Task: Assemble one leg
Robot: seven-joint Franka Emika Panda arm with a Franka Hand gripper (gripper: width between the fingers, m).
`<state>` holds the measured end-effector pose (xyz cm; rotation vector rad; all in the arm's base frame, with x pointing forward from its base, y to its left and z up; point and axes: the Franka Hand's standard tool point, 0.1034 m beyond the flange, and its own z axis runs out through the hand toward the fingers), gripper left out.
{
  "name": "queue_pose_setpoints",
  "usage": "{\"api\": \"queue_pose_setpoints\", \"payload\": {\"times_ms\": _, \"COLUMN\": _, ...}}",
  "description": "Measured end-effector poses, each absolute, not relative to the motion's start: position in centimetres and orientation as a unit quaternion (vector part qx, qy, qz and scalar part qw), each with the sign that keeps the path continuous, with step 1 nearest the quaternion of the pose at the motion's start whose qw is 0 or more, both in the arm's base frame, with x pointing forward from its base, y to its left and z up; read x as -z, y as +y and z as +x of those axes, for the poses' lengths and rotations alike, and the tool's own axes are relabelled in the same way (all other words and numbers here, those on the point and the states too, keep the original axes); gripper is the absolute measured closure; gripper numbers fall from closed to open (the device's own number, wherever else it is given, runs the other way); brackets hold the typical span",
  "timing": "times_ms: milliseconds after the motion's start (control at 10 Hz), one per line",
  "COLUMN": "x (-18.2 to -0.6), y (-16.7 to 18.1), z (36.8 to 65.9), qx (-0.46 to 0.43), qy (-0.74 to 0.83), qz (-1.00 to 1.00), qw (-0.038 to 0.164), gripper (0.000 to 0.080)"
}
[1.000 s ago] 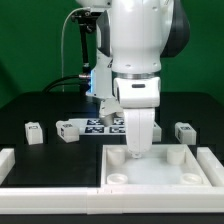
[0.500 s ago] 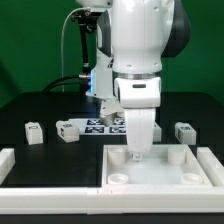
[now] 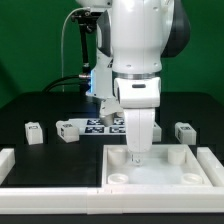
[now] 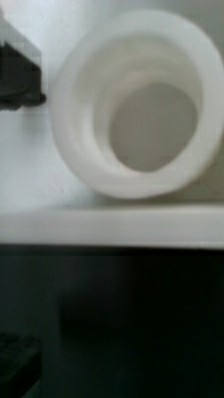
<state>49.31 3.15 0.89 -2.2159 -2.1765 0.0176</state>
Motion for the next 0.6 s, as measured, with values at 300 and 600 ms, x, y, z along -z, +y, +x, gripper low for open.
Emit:
{"api": "queue_pose_setpoints", "payload": {"times_ms": 300, "x": -0.9, "y": 3.2, "z": 49.3, "qx": -0.006, "qy": -0.7, "qz": -0.714, "qw": 0.018, "gripper": 0.0151}}
{"api": "queue_pose_setpoints", "payload": {"times_ms": 600, "x": -4.5, "y": 4.8, "z": 47.0, "qx": 0.006, "qy": -0.645, "qz": -0.765, "qw": 0.001, "gripper": 0.0151}}
